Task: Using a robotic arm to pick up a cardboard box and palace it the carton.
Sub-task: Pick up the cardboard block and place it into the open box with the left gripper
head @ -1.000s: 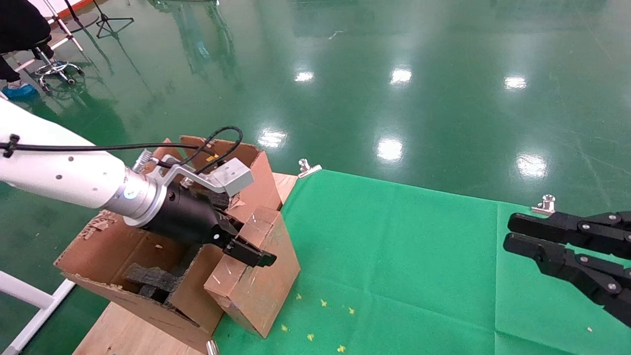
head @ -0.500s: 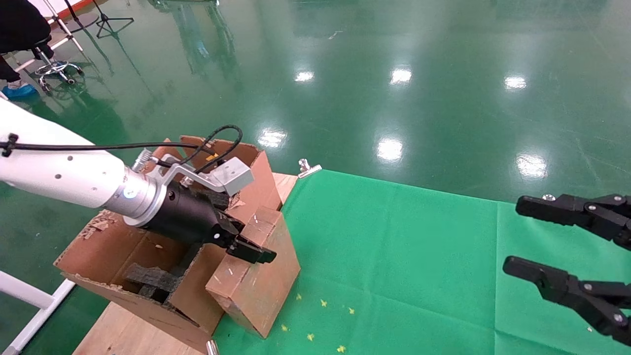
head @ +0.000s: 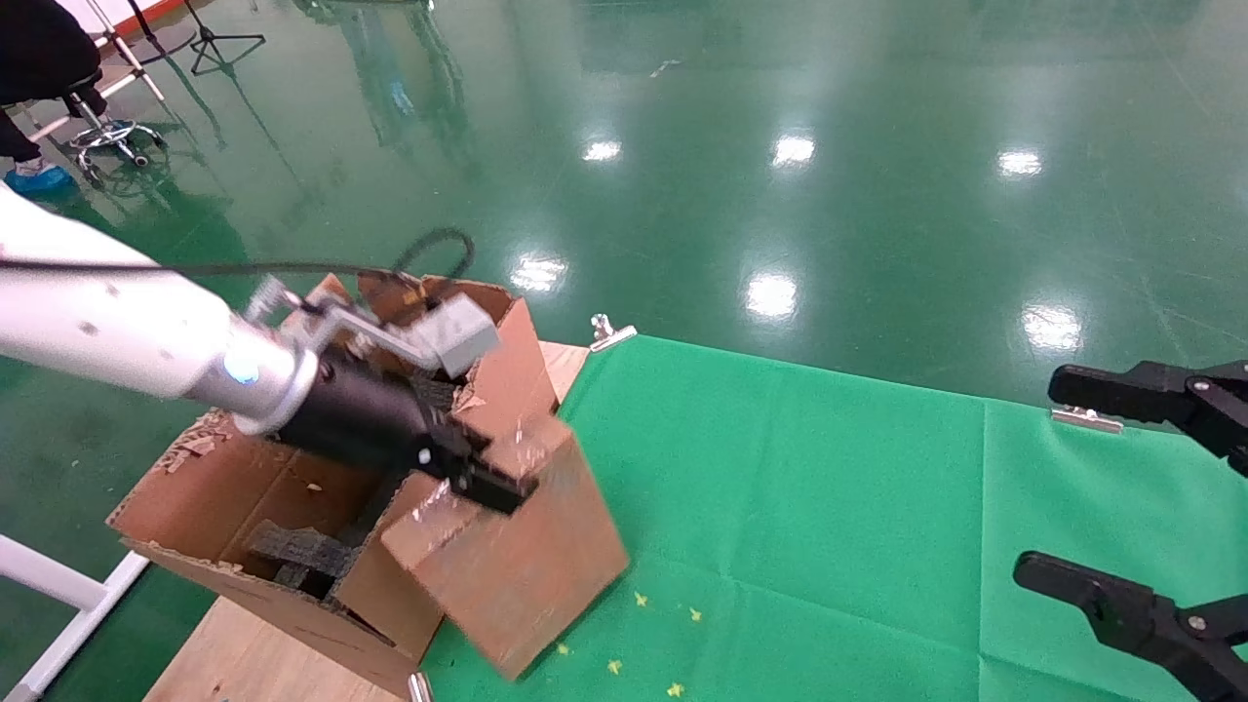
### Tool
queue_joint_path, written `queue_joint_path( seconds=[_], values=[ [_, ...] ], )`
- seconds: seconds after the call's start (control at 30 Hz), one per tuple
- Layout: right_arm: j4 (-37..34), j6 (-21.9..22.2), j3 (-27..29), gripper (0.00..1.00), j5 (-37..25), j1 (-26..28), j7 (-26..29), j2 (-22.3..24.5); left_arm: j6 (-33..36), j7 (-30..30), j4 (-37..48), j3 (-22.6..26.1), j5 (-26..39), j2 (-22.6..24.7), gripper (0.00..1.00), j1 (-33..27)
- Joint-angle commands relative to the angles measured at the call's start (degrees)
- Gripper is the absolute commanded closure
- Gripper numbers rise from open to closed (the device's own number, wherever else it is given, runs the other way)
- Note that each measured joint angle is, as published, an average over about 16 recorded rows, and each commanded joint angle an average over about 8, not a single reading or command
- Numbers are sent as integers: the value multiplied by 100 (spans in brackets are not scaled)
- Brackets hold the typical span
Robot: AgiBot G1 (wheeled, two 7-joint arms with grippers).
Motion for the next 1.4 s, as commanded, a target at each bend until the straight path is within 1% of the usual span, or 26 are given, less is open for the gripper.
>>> queue_joint_path(
  seconds=[0.03,0.17,0.33,0.5,0.67,0.77,0.9,1.17,1.4],
  values=[
    [0,0,0,0,0,0,0,0,20,67,29,-63,-134,-32,100,-55],
    [0,0,0,0,0,0,0,0,24,322,65,-344,-414,-229,100,-374],
    [0,0,0,0,0,0,0,0,150,607,77,-633,-415,-527,100,-953],
    [0,0,0,0,0,0,0,0,285,829,238,-816,-215,-820,100,-1474],
    [0,0,0,0,0,0,0,0,329,1191,579,-781,247,-1017,100,-1705],
    [0,0,0,0,0,0,0,0,280,1504,887,-664,606,-1070,100,-1692],
    [0,0,0,0,0,0,0,0,48,1984,1470,-511,939,-1066,100,-1520],
    [0,0,0,0,0,0,0,0,-729,2817,2949,-350,1127,-852,100,-1026],
    [0,0,0,0,0,0,0,0,-1266,3185,4011,-255,1303,-550,100,-824]
  ],
)
